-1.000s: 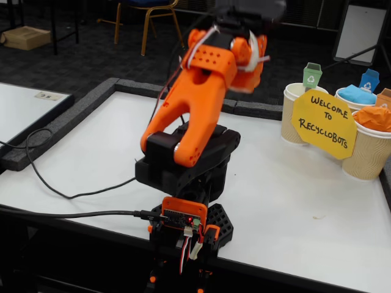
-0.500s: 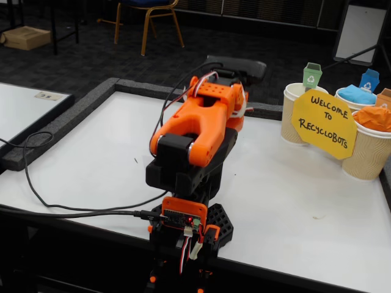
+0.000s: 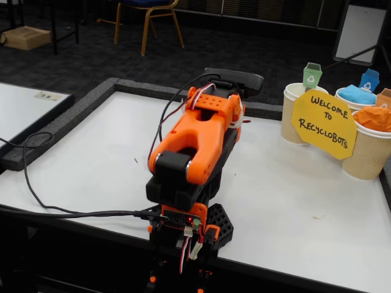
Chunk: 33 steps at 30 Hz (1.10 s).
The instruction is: Sort rubbish by color.
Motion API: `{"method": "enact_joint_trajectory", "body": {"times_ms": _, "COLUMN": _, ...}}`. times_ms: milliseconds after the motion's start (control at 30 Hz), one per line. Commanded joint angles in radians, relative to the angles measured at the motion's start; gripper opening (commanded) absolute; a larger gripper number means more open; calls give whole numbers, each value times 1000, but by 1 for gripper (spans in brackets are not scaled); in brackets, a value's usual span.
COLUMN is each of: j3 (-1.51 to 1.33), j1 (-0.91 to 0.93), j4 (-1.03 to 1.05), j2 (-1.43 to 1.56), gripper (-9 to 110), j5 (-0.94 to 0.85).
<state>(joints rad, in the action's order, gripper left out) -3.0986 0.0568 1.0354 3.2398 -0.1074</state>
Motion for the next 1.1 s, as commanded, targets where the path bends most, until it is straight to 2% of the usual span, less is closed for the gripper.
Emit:
{"method": "enact_joint_trajectory", "body": {"times_ms": 0, "j3": 40, "j1": -14, "j4": 15, "j2": 46, "gripper": 1, "j5": -20}}
{"method": "enact_joint_trajectory", "body": {"times_ms": 200, "j3": 46, "j1": -12, "j4": 37, "j2": 46, "gripper": 1, "j5": -20}}
{"method": "enact_joint_trajectory", "body": {"times_ms": 467, "j3": 81, "j1": -5, "j4": 183, "j2": 46, "gripper": 1, "j5": -11}}
{"method": "enact_joint_trajectory", "body": {"times_ms": 1067, "j3": 81, "j1": -6, "j4": 183, "j2": 46, "gripper": 0, "j5": -9}}
